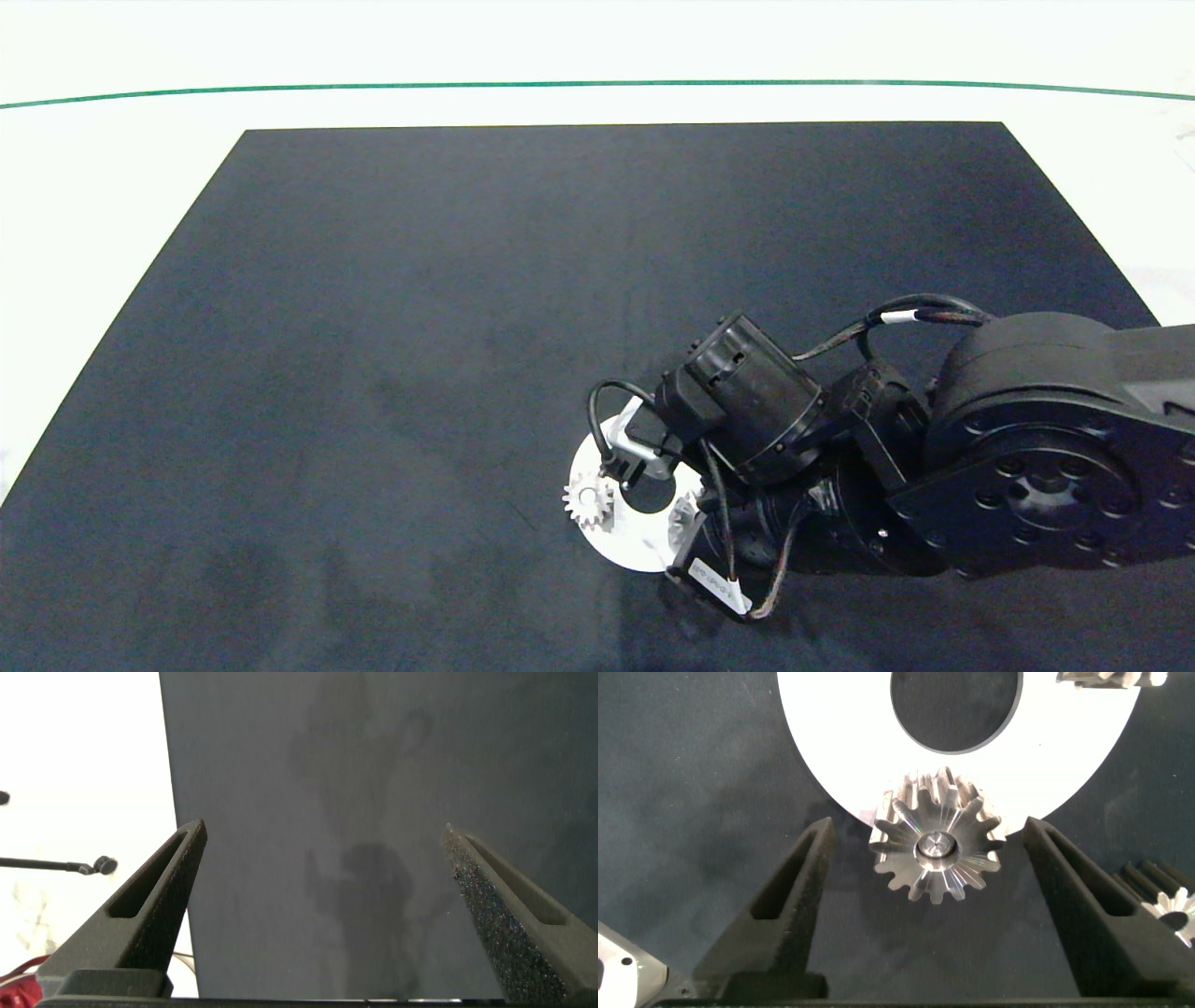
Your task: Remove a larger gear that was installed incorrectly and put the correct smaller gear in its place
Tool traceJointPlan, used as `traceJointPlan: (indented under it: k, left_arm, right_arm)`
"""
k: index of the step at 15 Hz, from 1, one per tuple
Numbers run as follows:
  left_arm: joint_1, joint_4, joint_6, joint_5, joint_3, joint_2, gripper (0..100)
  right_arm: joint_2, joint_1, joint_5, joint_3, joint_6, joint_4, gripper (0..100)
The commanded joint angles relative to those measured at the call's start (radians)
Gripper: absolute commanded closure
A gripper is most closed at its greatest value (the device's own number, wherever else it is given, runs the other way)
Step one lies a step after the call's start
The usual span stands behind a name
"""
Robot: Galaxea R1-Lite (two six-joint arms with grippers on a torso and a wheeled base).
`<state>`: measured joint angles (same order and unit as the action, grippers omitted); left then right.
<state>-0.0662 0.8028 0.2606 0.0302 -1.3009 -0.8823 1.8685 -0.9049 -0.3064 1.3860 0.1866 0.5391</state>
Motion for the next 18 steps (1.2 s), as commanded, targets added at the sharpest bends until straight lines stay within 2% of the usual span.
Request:
traceJointPlan:
  k: [1, 5, 10, 18]
  left_arm:
    - [0.000, 0.004, 0.000, -0.001, 0.000, 0.005, 0]
    - [0.022, 0.003, -0.003, -0.003, -0.001, 0.014, 0]
    - [0.022, -0.005, -0.004, -0.003, -0.001, 0.014, 0]
    - [0.022, -0.007, -0.004, -0.003, -0.001, 0.014, 0]
  right_arm:
    - [0.000, 0.003, 0.000, -0.002, 0.004, 0.004, 26]
    - [0.012, 0.020, 0.000, -0.001, 0.007, 0.002, 33]
    - [0.037, 0.021, 0.000, -0.001, 0.011, -0.034, 44]
    - [0.020, 0.015, -0.003, -0.008, 0.047, -0.028, 60]
